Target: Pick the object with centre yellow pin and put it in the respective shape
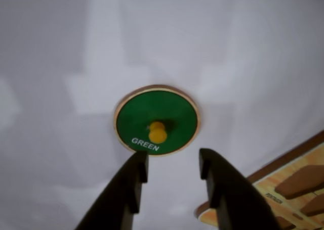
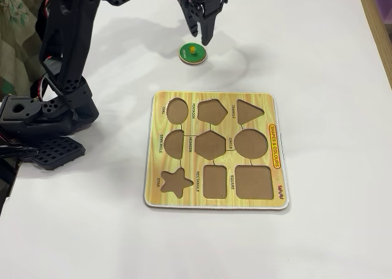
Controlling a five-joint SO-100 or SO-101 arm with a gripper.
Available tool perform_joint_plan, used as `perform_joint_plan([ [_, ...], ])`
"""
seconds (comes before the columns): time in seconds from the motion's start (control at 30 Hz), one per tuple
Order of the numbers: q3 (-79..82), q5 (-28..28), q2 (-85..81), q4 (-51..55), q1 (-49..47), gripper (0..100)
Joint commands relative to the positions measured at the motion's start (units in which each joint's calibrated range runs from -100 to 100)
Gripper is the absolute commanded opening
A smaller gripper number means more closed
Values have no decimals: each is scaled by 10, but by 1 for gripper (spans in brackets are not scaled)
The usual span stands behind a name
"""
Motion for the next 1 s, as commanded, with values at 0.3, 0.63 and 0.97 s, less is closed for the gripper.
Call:
perform_joint_plan([
  [0.3,-20,2,3,9,-22,13],
  [0.63,-19,4,38,9,-19,13],
  [0.97,-18,4,41,2,-10,12],
])
